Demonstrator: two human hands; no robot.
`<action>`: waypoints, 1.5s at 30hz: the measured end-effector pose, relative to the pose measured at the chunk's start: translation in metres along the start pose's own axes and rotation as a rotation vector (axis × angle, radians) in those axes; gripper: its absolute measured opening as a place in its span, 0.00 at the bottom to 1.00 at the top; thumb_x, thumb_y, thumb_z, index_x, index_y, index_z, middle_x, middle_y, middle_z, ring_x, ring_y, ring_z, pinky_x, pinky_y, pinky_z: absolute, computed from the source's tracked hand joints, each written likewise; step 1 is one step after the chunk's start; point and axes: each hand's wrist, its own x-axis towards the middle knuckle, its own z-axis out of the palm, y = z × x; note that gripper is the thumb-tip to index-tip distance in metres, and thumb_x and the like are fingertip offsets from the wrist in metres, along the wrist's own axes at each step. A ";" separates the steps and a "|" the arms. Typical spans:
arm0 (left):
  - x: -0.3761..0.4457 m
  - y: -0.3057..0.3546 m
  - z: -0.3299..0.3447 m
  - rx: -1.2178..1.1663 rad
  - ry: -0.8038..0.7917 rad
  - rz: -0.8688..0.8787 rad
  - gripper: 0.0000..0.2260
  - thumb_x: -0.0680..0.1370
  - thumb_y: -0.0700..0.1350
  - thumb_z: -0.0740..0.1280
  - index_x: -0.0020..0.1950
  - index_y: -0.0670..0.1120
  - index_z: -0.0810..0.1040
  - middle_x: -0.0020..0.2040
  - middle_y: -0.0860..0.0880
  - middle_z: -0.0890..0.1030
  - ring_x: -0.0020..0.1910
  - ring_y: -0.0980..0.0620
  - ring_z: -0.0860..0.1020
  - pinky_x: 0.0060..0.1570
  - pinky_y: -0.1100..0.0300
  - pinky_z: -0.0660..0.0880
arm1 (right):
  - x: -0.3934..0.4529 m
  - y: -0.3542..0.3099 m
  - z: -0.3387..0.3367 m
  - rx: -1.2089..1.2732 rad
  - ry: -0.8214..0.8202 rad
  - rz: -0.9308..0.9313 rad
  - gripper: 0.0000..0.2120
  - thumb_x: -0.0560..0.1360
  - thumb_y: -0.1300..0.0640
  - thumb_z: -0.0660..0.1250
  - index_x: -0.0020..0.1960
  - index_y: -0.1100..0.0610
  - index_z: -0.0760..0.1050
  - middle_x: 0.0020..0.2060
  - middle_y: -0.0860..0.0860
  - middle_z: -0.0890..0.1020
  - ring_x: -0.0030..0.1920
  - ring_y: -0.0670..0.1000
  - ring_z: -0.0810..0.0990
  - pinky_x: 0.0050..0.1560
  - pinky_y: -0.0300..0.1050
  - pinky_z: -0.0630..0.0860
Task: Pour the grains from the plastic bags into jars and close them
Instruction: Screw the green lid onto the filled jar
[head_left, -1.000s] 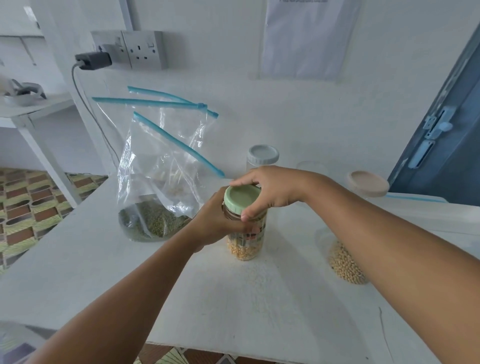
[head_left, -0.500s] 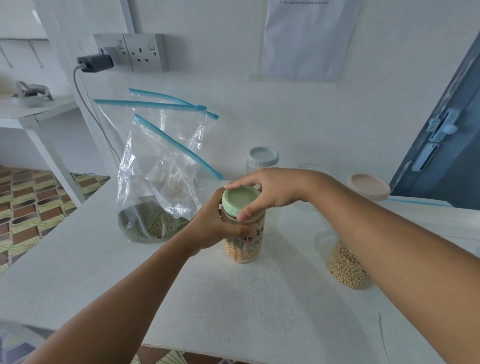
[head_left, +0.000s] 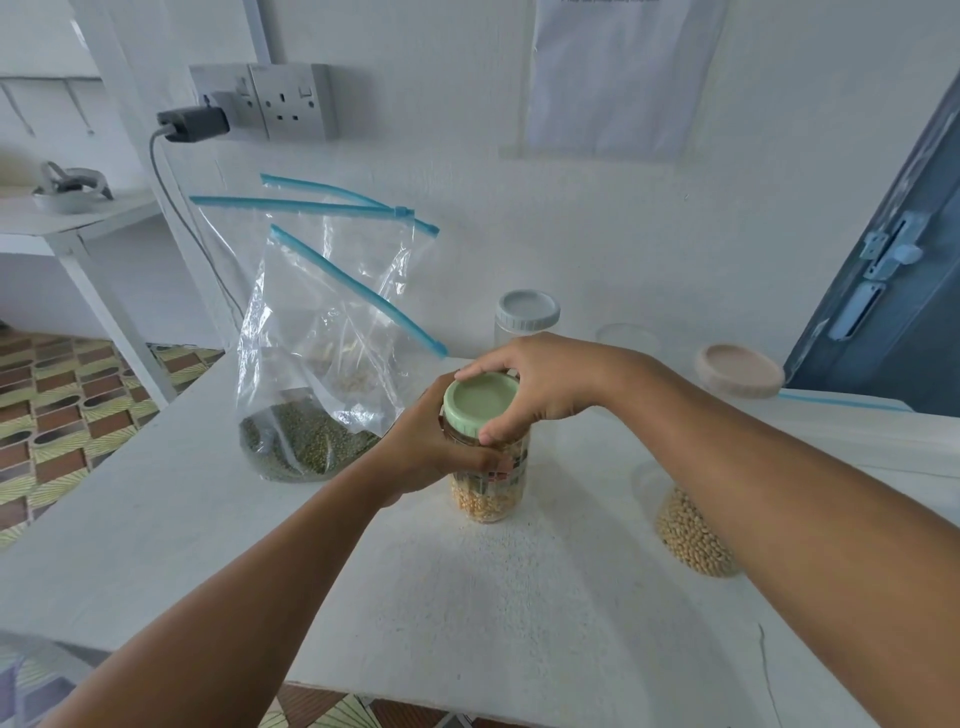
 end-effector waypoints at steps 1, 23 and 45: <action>0.000 0.000 0.000 -0.002 -0.003 -0.002 0.37 0.67 0.37 0.84 0.70 0.56 0.71 0.60 0.52 0.83 0.60 0.53 0.82 0.57 0.53 0.82 | 0.001 0.000 0.002 -0.012 0.007 0.007 0.39 0.65 0.37 0.81 0.73 0.35 0.71 0.70 0.41 0.75 0.67 0.47 0.74 0.66 0.50 0.76; 0.000 -0.002 0.003 0.027 0.012 -0.044 0.38 0.64 0.43 0.86 0.67 0.61 0.72 0.58 0.53 0.83 0.59 0.53 0.83 0.58 0.48 0.83 | -0.014 0.007 0.021 0.185 0.125 0.106 0.49 0.63 0.27 0.76 0.77 0.46 0.67 0.72 0.40 0.73 0.69 0.45 0.74 0.69 0.48 0.73; -0.006 0.008 0.008 -0.023 -0.003 -0.035 0.34 0.68 0.33 0.82 0.64 0.59 0.71 0.58 0.51 0.83 0.56 0.58 0.83 0.46 0.65 0.81 | -0.021 0.011 0.045 0.244 0.321 0.094 0.53 0.64 0.28 0.77 0.79 0.46 0.57 0.71 0.48 0.71 0.70 0.48 0.71 0.65 0.46 0.71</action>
